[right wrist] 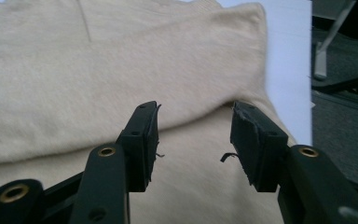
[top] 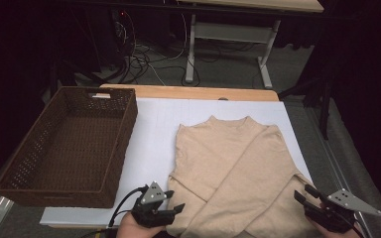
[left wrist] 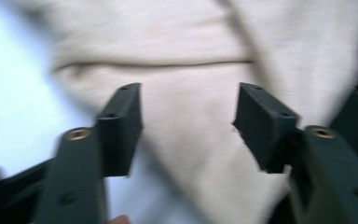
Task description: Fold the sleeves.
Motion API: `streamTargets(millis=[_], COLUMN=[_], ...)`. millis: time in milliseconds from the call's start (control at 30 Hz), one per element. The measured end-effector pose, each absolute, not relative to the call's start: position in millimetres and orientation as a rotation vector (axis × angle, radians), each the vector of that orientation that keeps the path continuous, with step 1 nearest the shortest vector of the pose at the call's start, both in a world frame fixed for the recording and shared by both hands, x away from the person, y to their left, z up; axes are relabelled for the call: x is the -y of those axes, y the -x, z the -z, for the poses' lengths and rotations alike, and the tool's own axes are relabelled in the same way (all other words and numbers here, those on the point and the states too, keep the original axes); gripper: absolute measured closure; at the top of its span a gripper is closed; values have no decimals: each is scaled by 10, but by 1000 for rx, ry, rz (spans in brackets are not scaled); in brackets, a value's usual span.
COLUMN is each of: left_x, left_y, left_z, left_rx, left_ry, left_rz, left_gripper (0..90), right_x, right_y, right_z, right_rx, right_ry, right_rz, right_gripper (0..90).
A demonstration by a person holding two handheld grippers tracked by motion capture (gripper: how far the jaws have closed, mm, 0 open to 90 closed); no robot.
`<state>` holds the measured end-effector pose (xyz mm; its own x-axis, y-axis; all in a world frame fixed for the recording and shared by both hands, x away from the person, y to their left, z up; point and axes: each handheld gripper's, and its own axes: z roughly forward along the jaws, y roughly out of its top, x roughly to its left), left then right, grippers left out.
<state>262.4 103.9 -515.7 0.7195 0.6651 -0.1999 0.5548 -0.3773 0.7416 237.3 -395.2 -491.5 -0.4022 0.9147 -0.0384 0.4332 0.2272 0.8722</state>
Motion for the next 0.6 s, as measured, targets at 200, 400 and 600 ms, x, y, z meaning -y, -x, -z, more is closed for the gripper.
streamTargets(millis=[200,400,600], left_x=[-901,-877,-864], left_y=[-2713,-2657,-2642], left_z=[5246,5252,5248], left_rx=[-998,-877,-823], left_ry=[-2165,-2192,-2202], left_rz=[-260,-265,-227], left_gripper=[230,482,768], right_x=[4070,4226,4284], right_y=[-2295,-2275,-2310], right_z=[4957,5011,5036], right_rx=[-1920,-1889,-1881], right_ry=[-1270,-1338,-1367], right_rz=[-1061,-1031,-1020], right_gripper=[501,495,496])
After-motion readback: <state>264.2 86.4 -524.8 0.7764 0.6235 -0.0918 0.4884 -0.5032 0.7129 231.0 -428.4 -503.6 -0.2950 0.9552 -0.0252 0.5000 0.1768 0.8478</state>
